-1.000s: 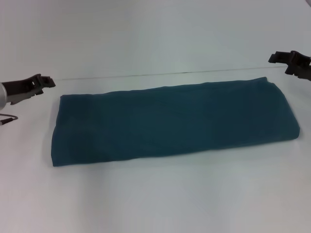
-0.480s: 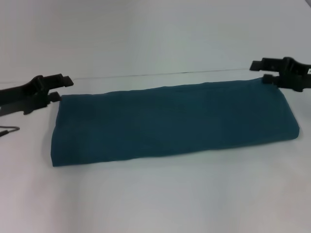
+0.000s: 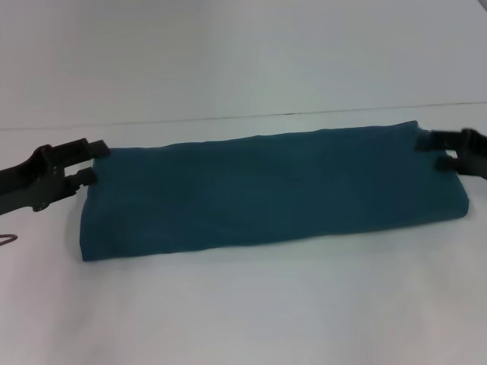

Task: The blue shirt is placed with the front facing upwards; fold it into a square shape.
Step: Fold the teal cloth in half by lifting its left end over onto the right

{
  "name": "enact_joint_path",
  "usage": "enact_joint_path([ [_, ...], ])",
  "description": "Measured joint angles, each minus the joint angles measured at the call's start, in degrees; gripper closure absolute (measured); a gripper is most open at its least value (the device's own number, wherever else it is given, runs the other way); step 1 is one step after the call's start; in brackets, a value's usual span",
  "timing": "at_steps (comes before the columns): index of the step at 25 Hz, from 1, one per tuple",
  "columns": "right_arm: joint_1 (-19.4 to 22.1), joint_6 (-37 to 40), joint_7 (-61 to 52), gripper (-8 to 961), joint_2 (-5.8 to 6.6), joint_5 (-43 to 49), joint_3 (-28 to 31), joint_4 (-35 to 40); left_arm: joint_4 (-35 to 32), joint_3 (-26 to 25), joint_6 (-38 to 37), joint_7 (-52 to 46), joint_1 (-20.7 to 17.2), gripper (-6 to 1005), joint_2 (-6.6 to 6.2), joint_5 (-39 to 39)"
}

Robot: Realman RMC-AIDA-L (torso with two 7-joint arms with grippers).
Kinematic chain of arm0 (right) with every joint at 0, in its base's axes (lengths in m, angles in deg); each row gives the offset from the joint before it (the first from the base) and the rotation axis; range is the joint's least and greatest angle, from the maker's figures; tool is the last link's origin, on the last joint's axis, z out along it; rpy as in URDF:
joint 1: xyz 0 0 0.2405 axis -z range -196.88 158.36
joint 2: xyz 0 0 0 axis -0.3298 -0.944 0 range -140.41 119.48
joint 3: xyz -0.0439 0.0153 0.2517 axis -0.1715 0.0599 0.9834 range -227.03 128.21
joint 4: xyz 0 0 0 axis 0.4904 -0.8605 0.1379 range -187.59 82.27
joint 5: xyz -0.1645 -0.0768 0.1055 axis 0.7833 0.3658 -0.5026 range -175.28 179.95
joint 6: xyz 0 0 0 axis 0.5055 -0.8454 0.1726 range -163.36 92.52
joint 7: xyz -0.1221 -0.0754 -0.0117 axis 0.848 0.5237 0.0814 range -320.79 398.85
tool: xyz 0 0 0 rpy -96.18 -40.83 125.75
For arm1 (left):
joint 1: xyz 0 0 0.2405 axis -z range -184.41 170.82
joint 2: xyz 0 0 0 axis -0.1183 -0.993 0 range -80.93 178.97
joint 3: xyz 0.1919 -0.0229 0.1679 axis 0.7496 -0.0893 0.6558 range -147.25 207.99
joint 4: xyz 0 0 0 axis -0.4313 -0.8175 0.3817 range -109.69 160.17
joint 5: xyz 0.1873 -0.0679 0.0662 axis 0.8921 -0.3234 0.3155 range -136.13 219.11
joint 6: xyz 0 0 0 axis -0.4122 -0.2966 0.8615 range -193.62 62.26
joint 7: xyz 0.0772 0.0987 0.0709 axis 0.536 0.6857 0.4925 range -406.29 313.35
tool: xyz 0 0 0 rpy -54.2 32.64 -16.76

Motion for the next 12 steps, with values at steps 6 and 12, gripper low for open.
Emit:
enact_joint_path([
  [6,-2.07,-9.11,-0.70,251,-0.22,8.00,-0.24,-4.45,0.76,-0.09,-0.17,0.63,0.25,356,0.33,-0.05],
  [12,-2.61,-11.67,-0.72,252,-0.91,9.73,-0.19,-4.93,1.57,-0.10,0.01,0.69,0.65,356,0.21,-0.11],
])
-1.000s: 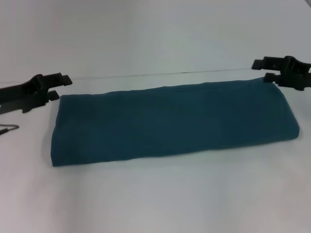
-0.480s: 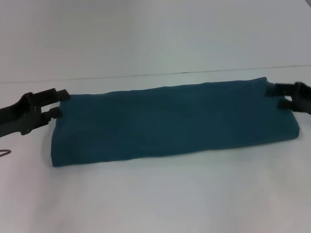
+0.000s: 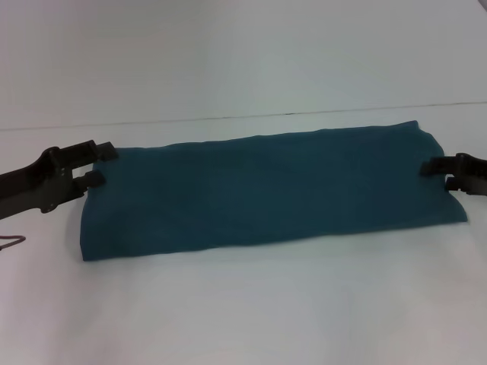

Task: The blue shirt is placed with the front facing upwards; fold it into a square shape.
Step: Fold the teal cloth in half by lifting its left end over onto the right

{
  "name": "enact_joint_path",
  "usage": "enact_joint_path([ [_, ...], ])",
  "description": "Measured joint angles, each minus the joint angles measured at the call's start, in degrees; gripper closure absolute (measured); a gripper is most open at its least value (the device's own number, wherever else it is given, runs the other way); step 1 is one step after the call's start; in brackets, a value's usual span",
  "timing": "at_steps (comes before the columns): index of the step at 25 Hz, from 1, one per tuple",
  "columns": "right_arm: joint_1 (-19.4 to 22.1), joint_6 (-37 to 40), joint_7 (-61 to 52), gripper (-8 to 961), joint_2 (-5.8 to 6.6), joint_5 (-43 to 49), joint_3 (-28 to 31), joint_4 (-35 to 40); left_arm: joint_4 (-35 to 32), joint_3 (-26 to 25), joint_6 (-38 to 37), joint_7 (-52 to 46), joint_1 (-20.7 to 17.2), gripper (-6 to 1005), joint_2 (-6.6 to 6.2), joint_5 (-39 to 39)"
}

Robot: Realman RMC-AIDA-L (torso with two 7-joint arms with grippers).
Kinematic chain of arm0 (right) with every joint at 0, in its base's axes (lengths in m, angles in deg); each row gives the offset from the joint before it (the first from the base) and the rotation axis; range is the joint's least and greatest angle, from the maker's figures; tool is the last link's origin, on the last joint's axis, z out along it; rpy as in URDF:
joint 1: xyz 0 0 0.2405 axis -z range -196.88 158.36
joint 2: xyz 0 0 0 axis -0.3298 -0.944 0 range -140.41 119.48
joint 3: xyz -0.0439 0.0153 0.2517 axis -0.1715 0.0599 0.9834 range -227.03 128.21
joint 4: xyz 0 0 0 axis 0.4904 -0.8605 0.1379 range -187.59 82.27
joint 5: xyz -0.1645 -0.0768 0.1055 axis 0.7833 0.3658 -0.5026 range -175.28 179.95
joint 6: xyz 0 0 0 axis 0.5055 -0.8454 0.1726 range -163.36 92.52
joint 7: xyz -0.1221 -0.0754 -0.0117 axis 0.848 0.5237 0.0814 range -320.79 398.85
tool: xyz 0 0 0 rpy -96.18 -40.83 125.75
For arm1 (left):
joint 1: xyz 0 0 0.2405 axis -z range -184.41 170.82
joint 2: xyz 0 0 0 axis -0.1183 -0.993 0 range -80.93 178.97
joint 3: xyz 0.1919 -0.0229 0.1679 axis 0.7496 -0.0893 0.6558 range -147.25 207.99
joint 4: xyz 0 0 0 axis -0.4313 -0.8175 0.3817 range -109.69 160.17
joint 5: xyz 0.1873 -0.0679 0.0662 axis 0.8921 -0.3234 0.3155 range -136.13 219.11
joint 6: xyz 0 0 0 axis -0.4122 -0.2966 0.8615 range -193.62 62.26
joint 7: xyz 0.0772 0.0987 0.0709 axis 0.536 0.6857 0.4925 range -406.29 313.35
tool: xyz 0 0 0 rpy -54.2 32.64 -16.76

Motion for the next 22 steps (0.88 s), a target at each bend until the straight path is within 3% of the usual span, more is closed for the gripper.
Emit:
enact_joint_path([
  [5,-0.48,2.45,-0.67,252,0.21,-0.32,0.42,0.49,0.02,-0.01,0.05,0.00,0.06,356,0.01,-0.04],
  [15,-4.11,10.36,-11.12,252,2.42,4.55,-0.31,4.40,0.02,-0.09,-0.10,-0.53,0.41,356,-0.13,-0.07],
  [22,-5.98,13.69,-13.96,252,2.66,8.84,-0.30,7.34,0.01,-0.07,-0.25,-0.72,0.69,356,-0.14,-0.07],
])
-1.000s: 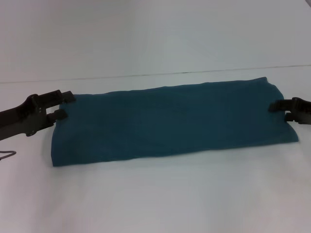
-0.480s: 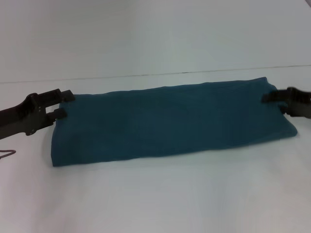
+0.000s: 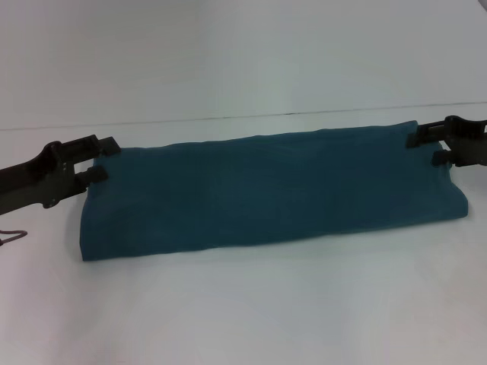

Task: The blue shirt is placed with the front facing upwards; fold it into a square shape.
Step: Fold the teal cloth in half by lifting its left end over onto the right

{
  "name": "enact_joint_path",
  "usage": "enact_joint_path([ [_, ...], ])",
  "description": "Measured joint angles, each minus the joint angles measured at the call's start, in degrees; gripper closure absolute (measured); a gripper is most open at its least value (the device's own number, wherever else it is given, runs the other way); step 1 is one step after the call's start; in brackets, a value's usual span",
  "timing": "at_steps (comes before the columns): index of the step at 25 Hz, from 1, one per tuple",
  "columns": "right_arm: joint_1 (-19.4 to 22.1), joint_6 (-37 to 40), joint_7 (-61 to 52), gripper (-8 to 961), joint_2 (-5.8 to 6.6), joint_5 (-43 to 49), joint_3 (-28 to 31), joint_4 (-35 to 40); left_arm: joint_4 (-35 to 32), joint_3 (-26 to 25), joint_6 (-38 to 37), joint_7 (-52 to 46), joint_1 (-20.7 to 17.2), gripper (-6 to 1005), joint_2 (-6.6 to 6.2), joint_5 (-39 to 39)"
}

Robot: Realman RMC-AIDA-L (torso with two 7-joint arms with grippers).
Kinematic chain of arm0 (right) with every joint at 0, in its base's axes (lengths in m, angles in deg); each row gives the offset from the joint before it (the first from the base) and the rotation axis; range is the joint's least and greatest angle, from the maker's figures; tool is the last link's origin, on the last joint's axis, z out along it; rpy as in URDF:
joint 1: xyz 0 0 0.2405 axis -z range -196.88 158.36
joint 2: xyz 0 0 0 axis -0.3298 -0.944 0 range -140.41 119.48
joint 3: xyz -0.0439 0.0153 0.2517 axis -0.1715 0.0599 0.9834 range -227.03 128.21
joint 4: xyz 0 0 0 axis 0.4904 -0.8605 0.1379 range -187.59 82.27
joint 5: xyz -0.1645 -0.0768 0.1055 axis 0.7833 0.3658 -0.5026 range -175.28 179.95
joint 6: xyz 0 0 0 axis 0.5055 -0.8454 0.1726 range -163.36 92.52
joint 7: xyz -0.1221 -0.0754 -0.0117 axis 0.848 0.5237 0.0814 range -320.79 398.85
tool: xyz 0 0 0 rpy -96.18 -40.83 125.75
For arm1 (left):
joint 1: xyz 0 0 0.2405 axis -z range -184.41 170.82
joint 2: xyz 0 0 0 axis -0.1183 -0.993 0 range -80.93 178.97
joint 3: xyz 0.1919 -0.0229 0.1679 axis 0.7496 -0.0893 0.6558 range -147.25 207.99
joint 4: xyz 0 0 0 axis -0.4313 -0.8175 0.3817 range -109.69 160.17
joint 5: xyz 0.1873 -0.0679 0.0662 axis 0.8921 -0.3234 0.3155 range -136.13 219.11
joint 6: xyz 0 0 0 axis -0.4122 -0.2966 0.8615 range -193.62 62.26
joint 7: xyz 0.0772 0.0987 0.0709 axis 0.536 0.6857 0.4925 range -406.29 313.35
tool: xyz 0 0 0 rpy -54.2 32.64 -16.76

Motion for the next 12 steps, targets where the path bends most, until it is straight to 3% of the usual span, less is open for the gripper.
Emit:
enact_joint_path([
  [8,1.63,2.98,-1.21,252,0.66,-2.59,1.13,3.73,0.00,-0.10,0.12,-0.01,0.16,356,0.00,0.01],
  [12,-0.55,-1.39,-0.64,252,-0.34,-2.30,-0.27,0.27,-0.01,-0.10,0.42,-0.01,0.24,356,0.04,0.01],
])
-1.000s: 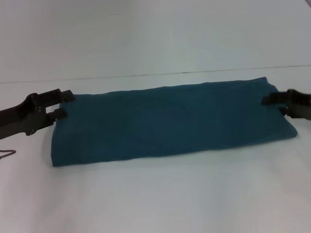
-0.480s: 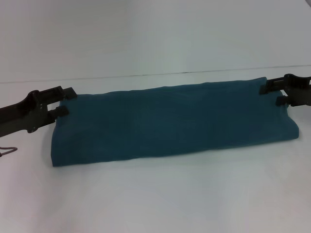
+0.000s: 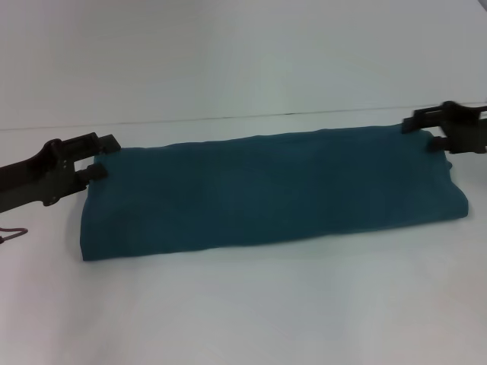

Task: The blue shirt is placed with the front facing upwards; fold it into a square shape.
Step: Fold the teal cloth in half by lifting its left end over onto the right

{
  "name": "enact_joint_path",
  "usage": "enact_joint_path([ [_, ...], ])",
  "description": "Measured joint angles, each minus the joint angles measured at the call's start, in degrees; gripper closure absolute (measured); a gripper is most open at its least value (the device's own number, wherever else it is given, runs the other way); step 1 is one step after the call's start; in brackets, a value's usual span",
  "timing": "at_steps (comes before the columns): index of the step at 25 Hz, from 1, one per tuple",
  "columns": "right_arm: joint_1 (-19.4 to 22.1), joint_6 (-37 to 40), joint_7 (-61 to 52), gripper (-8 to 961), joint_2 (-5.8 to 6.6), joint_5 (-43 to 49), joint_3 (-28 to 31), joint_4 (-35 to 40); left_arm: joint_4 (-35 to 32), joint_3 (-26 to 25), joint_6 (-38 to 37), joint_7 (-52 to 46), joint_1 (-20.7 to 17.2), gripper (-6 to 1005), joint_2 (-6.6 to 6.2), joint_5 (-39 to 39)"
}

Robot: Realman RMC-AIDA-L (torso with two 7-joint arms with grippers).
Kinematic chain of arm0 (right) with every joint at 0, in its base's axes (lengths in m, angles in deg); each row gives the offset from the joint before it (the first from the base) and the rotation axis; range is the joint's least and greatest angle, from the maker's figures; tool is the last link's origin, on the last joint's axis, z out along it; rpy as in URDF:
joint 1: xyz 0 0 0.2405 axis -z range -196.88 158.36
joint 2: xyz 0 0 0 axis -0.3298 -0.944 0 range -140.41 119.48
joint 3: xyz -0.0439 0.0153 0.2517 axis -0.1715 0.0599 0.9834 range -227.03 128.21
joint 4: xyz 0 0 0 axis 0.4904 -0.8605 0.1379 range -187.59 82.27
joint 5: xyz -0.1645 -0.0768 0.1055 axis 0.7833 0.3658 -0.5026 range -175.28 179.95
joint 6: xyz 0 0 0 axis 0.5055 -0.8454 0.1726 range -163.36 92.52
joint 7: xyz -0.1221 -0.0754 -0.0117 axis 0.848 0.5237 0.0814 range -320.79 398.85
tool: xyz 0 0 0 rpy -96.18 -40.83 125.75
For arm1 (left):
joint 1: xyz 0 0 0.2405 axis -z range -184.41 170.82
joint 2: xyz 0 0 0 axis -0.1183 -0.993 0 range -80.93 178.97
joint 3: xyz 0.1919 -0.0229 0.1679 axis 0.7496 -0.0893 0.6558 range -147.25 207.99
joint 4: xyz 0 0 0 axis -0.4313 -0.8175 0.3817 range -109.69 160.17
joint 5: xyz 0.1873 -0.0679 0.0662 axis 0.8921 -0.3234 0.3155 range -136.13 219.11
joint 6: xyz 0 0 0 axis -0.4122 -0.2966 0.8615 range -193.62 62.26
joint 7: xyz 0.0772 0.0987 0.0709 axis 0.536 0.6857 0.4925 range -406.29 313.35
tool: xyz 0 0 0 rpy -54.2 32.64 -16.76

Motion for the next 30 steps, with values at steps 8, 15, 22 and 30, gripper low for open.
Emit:
enact_joint_path([
  [8,-1.26,-13.83,-0.62,252,-1.91,0.18,-6.32,-6.08,0.86,0.00,0.07,0.10,-0.10,355,0.00,0.00],
  [15,-1.13,-18.02,-3.42,252,-1.78,5.52,-7.09,-7.79,1.34,-0.10,0.12,0.34,-0.15,355,-0.14,0.00],
  [22,-1.09,-18.81,-4.15,252,-1.94,8.23,-6.68,-8.72,1.41,-0.17,0.75,0.49,0.03,355,-0.12,0.00],
  [30,3.34,-6.19,2.23,252,-2.58,-2.35,-2.64,1.50,1.41,-0.50,0.40,0.52,-0.62,355,-0.12,0.00],
])
